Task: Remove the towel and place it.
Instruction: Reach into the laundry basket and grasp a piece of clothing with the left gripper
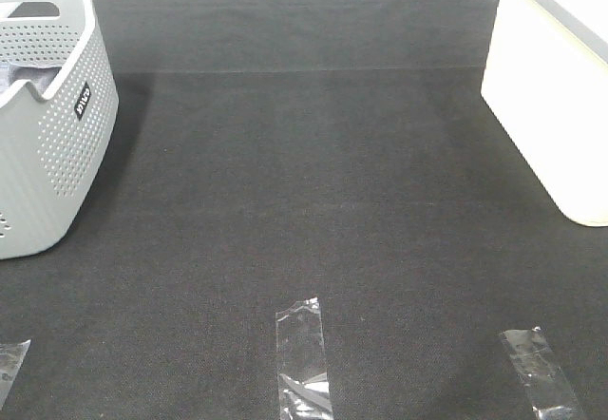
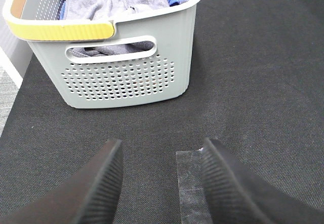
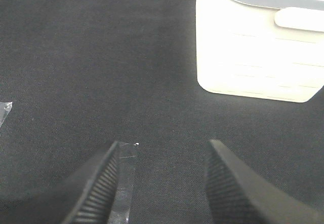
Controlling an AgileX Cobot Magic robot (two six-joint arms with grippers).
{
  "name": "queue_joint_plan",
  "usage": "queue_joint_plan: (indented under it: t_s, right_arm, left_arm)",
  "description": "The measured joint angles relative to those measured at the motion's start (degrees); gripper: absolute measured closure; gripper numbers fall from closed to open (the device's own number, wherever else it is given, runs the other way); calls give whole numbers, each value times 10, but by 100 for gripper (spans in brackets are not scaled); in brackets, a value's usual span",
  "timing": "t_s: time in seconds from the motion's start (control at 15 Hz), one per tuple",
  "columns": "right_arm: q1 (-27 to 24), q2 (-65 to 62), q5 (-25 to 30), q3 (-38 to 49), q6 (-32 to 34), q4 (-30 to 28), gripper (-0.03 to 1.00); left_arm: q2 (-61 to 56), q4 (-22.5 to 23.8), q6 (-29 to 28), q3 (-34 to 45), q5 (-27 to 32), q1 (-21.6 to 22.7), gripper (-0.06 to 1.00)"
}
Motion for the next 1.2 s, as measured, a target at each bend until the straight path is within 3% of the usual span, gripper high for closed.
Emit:
queue_joint_plan:
  t_s: [1.2]
  right_arm:
    - [0,0,0,0,0,0,47]
  left_arm:
    - [0,0,0,0,0,0,47]
